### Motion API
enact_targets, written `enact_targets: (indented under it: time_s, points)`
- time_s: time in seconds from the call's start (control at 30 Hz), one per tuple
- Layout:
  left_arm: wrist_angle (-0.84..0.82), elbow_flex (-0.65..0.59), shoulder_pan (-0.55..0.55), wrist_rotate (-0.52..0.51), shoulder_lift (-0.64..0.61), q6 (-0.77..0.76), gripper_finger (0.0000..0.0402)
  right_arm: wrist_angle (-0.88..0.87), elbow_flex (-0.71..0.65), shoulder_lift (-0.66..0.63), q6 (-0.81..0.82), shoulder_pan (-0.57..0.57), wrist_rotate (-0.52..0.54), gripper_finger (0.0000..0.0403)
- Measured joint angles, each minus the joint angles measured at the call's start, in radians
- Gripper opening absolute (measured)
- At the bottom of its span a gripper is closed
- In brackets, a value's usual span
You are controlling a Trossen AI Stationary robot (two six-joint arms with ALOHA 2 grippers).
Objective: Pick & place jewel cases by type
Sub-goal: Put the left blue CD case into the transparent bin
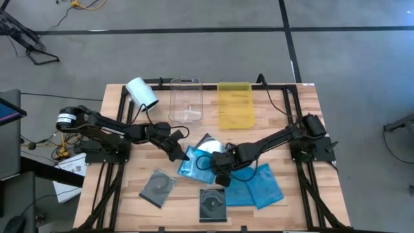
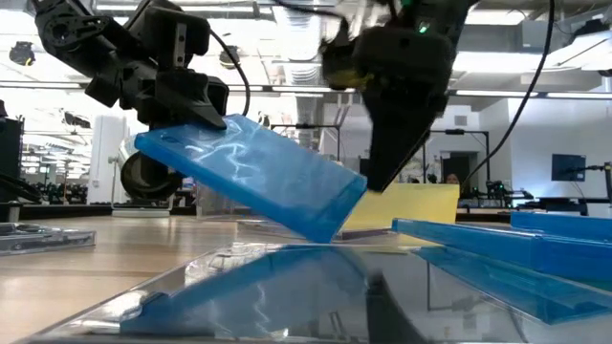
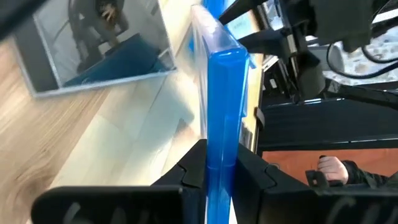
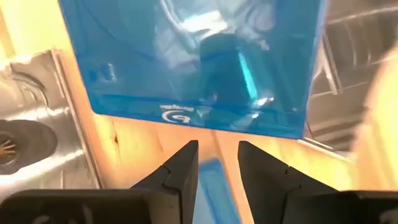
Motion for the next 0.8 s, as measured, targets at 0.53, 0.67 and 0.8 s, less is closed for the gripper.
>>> enact_targets:
  time_s: [0.53, 0.67, 0.8]
  points:
    - [0.008, 0.000, 0.000, -0.106, -0.160, -0.002, 0.0034, -0.194, 0.000, -0.194, 0.075, 0.006, 0.173, 0.0107]
    - [0.006, 0.000, 0.000, -0.198, -0.246, -0.003, 0.0037, -0.247, 0.000, -0.229, 0.117, 0.006, 0.214, 0.0107]
    - [-0.042, 0.000, 0.000, -0.345, -0.337, -0.002, 0.0034, -0.279, 0.000, -0.260, 0.161, 0.006, 0.252, 0.0107]
